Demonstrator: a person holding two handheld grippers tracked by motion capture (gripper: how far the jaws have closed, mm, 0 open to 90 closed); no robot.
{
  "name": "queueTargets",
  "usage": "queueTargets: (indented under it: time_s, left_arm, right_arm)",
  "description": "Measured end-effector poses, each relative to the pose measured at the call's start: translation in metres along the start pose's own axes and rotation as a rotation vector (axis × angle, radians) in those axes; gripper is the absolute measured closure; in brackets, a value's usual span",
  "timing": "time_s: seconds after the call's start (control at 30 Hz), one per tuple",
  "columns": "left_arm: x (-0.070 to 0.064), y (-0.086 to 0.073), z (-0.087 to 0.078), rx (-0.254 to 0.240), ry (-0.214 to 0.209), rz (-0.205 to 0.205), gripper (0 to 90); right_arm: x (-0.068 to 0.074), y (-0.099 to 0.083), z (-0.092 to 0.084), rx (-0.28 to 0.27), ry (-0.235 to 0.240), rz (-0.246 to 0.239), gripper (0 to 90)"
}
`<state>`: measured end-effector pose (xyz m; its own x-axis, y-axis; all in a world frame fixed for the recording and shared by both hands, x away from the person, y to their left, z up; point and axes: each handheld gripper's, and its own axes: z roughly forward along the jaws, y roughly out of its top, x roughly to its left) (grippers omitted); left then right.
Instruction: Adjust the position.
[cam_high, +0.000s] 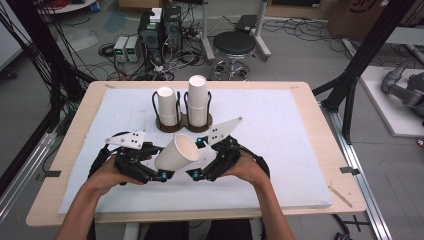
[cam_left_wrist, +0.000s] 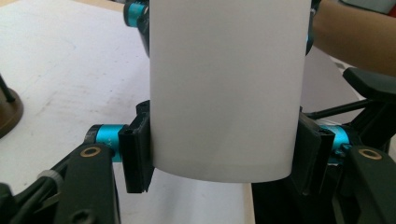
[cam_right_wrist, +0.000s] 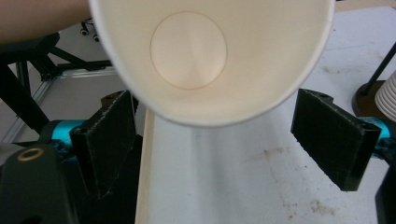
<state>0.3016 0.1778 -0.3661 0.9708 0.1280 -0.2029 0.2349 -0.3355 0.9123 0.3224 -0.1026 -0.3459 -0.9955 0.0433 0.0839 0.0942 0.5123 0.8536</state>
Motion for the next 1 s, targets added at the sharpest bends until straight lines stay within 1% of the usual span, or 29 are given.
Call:
queueTargets:
  time_s: [0.07, 0.23, 0.27, 0.33, 0.43, 0.53, 0.63, 0.67, 0.73, 0.87, 0.9, 1.0]
  left_arm:
    - [0.0, -0.001, 0.002, 0.0, -0.003, 0.003, 35.8]
    - [0.002, -0.004, 0.003, -0.023, -0.008, -0.001, 35.9]
    - [0.002, -0.005, 0.003, -0.031, -0.009, 0.0, 35.8]
    - [0.002, -0.006, 0.003, -0.035, -0.011, -0.002, 35.9]
    - [0.002, -0.008, 0.004, -0.045, -0.011, 0.0, 35.8]
    - [0.002, -0.01, 0.005, -0.061, -0.01, 0.003, 35.9]
    - [0.001, -0.013, 0.008, -0.071, -0.013, 0.007, 35.9]
    - [0.001, -0.013, 0.009, -0.078, -0.012, 0.007, 35.9]
    - [0.001, -0.015, 0.011, -0.089, -0.022, 0.005, 35.9]
    - [0.001, -0.016, 0.015, -0.099, -0.025, 0.008, 35.9]
    - [0.001, -0.016, 0.016, -0.101, -0.034, 0.01, 35.9]
    - [0.0, -0.017, 0.018, -0.109, -0.038, 0.013, 35.9]
  right_arm:
    - [0.0, 0.0, 0.002, -0.002, 0.003, 0.003, 14.8]
    - [0.001, 0.0, 0.006, -0.013, 0.019, 0.009, 14.9]
    - [0.0, 0.0, 0.007, -0.017, 0.014, 0.005, 14.9]
    - [0.0, 0.0, 0.007, -0.027, 0.016, 0.014, 15.0]
    - [0.0, -0.001, 0.007, -0.055, 0.018, 0.013, 15.2]
    - [0.0, -0.003, 0.008, -0.081, 0.033, 0.032, 15.3]
    - [0.0, -0.003, 0.008, -0.106, 0.042, 0.034, 15.3]
    - [0.0, -0.002, 0.009, -0.119, 0.043, 0.029, 15.3]
    - [0.001, -0.001, 0.009, -0.128, 0.052, 0.039, 15.3]
    - [0.001, -0.001, 0.011, -0.161, 0.075, 0.04, 15.3]
    - [0.001, 0.0, 0.011, -0.167, 0.08, 0.046, 15.2]
    - [0.001, 0.0, 0.01, -0.2, 0.101, 0.05, 15.3]
